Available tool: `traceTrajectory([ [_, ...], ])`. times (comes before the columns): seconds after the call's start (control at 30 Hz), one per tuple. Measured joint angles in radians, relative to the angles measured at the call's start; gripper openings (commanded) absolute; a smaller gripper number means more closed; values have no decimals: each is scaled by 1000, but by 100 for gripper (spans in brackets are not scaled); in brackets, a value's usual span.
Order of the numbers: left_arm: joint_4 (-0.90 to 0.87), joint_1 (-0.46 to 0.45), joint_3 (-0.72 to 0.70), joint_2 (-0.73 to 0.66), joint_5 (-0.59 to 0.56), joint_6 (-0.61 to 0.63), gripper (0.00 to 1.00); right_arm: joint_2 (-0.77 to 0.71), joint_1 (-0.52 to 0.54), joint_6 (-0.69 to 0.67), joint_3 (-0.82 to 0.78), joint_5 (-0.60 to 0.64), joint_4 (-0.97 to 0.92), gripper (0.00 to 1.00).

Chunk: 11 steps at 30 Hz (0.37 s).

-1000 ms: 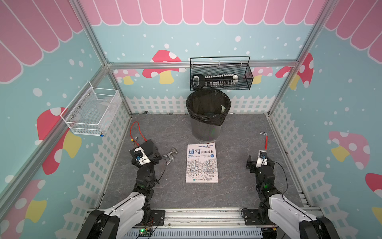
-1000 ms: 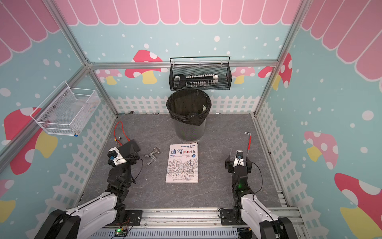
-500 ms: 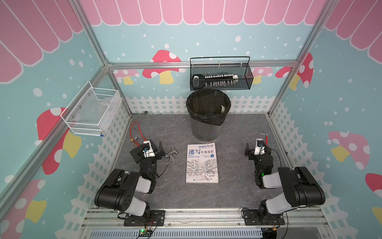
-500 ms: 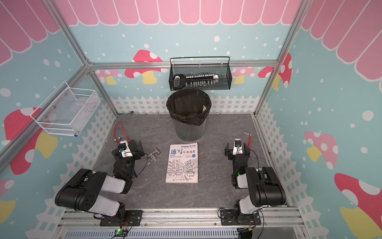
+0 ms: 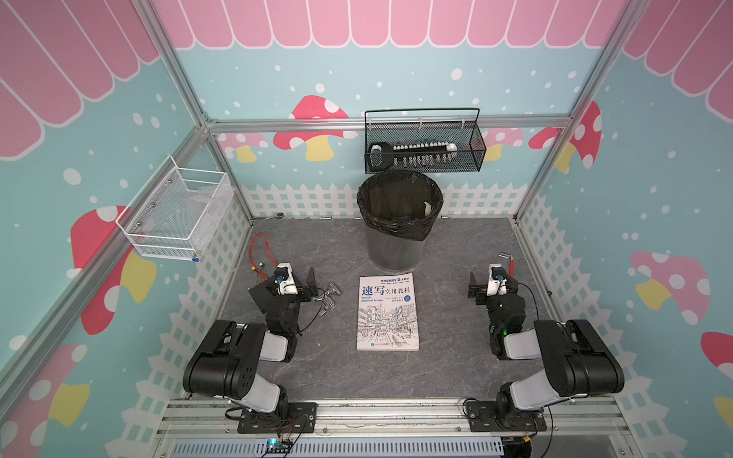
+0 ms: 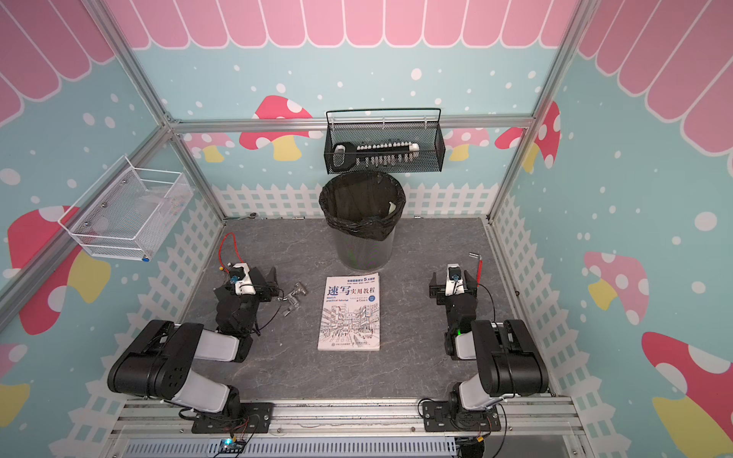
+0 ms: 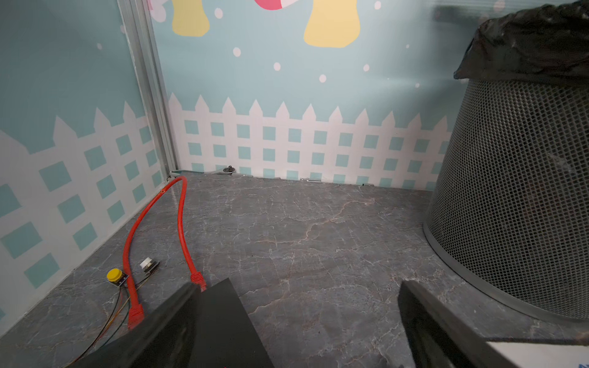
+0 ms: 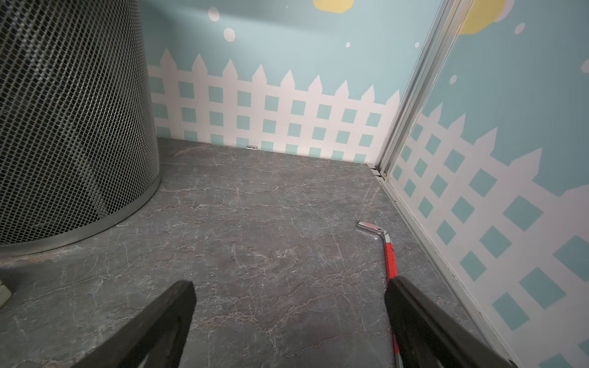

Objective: Peel off the used sticky note
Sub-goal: Reset both arms

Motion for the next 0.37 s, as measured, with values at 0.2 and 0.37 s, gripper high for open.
traceTrajectory([
  [0.2, -1, 0, 0, 0, 4, -4, 99, 0, 0, 0, 0, -1, 0, 99],
  [0.37, -1, 0, 0, 0, 4, -4, 99, 0, 0, 0, 0, -1, 0, 99],
])
